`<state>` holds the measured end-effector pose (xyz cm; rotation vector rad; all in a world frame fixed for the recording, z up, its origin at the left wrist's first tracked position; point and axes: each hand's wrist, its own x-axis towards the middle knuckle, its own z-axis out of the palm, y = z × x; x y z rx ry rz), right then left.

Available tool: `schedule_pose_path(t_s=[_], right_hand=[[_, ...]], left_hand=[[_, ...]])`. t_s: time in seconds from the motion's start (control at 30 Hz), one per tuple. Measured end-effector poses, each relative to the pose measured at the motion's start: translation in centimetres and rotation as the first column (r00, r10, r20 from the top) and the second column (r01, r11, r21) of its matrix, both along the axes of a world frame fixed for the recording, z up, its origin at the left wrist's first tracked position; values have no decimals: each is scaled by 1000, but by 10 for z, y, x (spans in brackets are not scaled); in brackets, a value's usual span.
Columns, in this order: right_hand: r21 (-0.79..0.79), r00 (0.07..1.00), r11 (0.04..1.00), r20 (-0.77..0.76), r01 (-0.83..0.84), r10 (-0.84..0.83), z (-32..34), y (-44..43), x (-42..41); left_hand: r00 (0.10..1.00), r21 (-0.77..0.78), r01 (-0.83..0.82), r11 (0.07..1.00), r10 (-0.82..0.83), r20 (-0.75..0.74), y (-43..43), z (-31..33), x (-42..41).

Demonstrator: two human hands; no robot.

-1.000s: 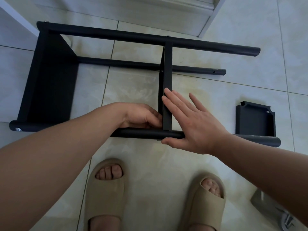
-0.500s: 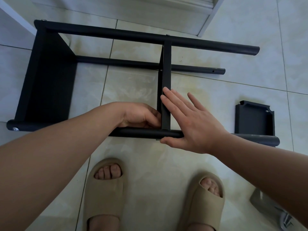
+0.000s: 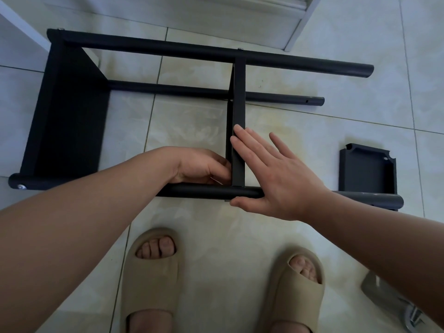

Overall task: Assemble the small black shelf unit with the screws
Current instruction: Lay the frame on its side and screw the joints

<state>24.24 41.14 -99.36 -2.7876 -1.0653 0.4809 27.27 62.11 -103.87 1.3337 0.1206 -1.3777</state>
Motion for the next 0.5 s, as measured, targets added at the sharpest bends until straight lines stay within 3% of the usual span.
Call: schedule_pose_path(t_s=[0.5], right_hand=[[-1, 1000, 1000, -9, 2, -2, 1, 0, 1]], left_hand=[[993, -49, -77, 996, 72, -96, 1, 1, 1]])
